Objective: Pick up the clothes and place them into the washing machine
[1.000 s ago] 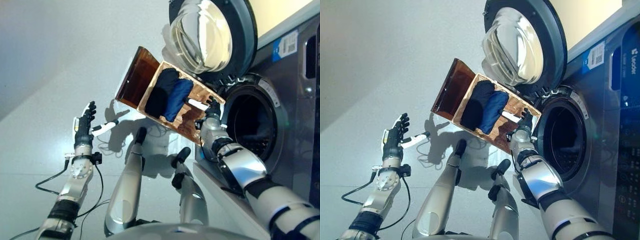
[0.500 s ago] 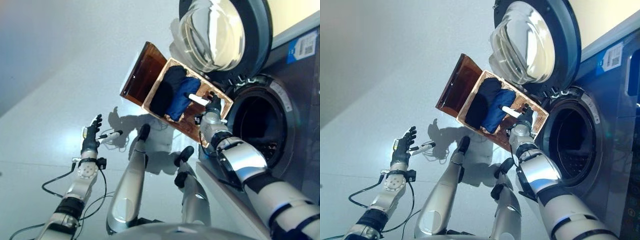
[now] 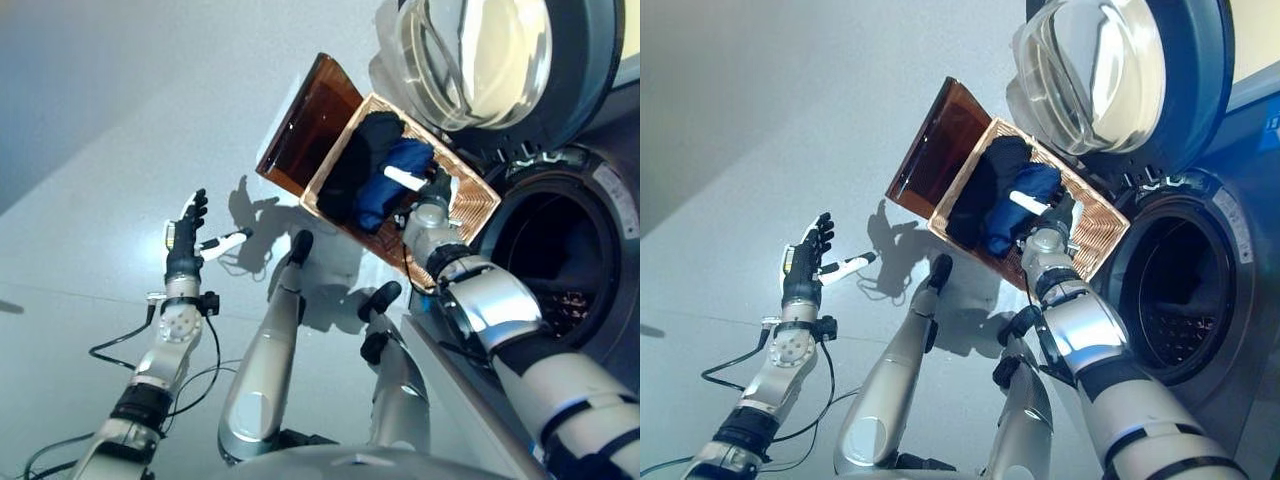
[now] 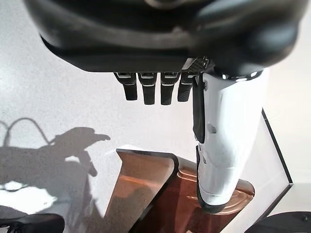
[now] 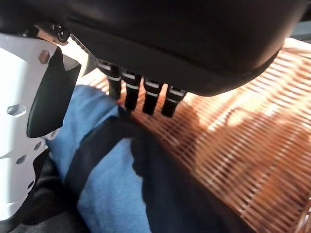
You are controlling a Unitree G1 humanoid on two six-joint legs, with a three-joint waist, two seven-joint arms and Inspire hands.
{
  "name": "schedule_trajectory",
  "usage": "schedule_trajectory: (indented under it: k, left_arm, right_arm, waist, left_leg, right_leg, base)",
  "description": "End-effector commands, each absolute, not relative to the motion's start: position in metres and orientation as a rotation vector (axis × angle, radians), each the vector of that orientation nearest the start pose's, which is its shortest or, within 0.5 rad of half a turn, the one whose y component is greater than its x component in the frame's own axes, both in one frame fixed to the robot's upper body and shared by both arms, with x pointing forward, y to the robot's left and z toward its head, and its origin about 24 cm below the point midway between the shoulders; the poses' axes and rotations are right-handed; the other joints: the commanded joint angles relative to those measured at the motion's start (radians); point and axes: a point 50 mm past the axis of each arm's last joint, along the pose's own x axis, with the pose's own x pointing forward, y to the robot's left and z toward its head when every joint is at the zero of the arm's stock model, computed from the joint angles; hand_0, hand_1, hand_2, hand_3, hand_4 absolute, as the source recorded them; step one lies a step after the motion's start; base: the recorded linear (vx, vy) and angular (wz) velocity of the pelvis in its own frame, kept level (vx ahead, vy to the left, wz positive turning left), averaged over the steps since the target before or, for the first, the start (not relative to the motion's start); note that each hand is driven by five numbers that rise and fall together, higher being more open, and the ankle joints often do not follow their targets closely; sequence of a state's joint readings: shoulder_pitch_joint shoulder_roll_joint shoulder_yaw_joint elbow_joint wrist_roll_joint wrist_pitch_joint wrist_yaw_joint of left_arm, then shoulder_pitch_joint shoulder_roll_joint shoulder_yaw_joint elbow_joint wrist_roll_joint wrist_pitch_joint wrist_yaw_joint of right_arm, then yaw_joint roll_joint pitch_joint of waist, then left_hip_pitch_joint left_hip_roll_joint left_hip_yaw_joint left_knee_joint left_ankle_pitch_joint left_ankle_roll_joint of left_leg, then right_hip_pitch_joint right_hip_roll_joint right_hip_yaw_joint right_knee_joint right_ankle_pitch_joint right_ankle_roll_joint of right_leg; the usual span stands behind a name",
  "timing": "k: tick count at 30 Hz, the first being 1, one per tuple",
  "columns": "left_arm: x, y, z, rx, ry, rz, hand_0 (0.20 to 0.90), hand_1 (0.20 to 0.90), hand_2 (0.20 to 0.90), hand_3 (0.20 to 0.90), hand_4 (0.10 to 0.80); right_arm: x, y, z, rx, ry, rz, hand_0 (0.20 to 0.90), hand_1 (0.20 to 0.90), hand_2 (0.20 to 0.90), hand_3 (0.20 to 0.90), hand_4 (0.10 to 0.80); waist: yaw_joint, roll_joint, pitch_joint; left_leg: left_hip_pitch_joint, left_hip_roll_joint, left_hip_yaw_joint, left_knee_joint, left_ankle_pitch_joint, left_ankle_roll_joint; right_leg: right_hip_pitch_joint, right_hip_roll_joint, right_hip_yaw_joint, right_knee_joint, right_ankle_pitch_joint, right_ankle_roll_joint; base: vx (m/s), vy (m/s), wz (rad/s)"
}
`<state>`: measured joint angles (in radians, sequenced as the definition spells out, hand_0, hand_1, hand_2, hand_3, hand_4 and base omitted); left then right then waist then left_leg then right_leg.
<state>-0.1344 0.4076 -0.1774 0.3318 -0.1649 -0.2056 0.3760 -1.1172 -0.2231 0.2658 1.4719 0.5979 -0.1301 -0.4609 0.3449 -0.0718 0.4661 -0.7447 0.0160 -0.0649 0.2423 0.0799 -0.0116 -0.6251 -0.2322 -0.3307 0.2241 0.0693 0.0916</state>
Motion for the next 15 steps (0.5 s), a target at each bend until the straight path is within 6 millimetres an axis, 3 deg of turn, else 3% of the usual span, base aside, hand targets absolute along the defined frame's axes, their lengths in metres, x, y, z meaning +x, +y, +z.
schedule_trajectory:
  k: [1, 8, 10, 11, 13, 14, 15]
  left_arm:
    - [0.262, 0.227, 0.06, 0.28, -0.198, 0.278, 0.9, 0.9, 0.9, 0.9, 0.8]
    - [0.26, 0.23, 0.063, 0.282, -0.213, 0.296, 0.9, 0.9, 0.9, 0.9, 0.8]
    - [0.26, 0.23, 0.064, 0.286, -0.22, 0.299, 0.9, 0.9, 0.9, 0.9, 0.8]
    - [0.259, 0.23, 0.064, 0.287, -0.223, 0.3, 0.9, 0.9, 0.9, 0.9, 0.8]
    - [0.259, 0.231, 0.065, 0.289, -0.225, 0.303, 0.9, 0.9, 0.9, 0.9, 0.8]
    - [0.259, 0.231, 0.065, 0.29, -0.226, 0.303, 0.9, 0.9, 0.9, 0.9, 0.8]
    - [0.259, 0.231, 0.065, 0.288, -0.225, 0.305, 0.9, 0.9, 0.9, 0.9, 0.8]
  right_arm:
    - [0.405, -0.197, 0.117, -0.044, 0.17, -0.563, 0.9, 0.9, 0.9, 0.9, 0.8]
    - [0.406, -0.202, 0.125, -0.066, 0.161, -0.588, 0.9, 0.9, 0.9, 0.9, 0.8]
    - [0.407, -0.205, 0.127, -0.063, 0.155, -0.601, 0.82, 0.82, 0.82, 0.82, 0.743]
    - [0.407, -0.208, 0.13, -0.06, 0.15, -0.613, 0.713, 0.713, 0.713, 0.713, 0.667]
    - [0.408, -0.211, 0.135, -0.062, 0.139, -0.624, 0.713, 0.713, 0.713, 0.713, 0.667]
    - [0.408, -0.213, 0.137, -0.062, 0.138, -0.63, 0.269, 0.269, 0.269, 0.269, 0.349]
    - [0.408, -0.214, 0.139, -0.063, 0.136, -0.635, 0.2, 0.2, 0.2, 0.2, 0.3]
  waist:
    - [0.016, 0.023, -0.016]
    - [0.019, 0.038, -0.009]
    - [0.02, 0.043, -0.005]
    - [0.022, 0.046, -0.002]
    - [0.023, 0.05, 0.003]
    - [0.023, 0.055, 0.007]
    - [0.023, 0.06, 0.01]
  left_leg:
    - [-0.138, -0.034, 0.042, 0.112, -0.128, -0.039]
    - [-0.153, -0.035, 0.038, 0.115, -0.127, -0.037]
    - [-0.155, -0.035, 0.039, 0.112, -0.124, -0.038]
    - [-0.159, -0.034, 0.04, 0.11, -0.122, -0.037]
    - [-0.165, -0.034, 0.04, 0.11, -0.12, -0.037]
    - [-0.169, -0.035, 0.039, 0.11, -0.119, -0.037]
    - [-0.172, -0.034, 0.041, 0.111, -0.118, -0.036]
  right_leg:
    - [0.053, -0.046, 0.024, -0.002, -0.088, 0.004]
    - [0.034, -0.049, 0.026, 0.008, -0.092, 0.003]
    - [0.028, -0.05, 0.027, 0.012, -0.093, 0.003]
    - [0.025, -0.051, 0.027, 0.013, -0.094, 0.003]
    - [0.018, -0.052, 0.027, 0.015, -0.095, 0.003]
    - [0.012, -0.053, 0.028, 0.02, -0.095, 0.004]
    - [0.005, -0.054, 0.029, 0.026, -0.096, 0.004]
  base:
    - [0.0, 0.0, 0.0]
    - [-0.001, 0.003, 0.01]
    - [-0.01, 0.018, 0.03]
    - [-0.007, 0.001, 0.04]
    - [-0.014, 0.015, 0.06]
    - [-0.023, 0.03, 0.06]
    - [-0.017, 0.017, 0.05]
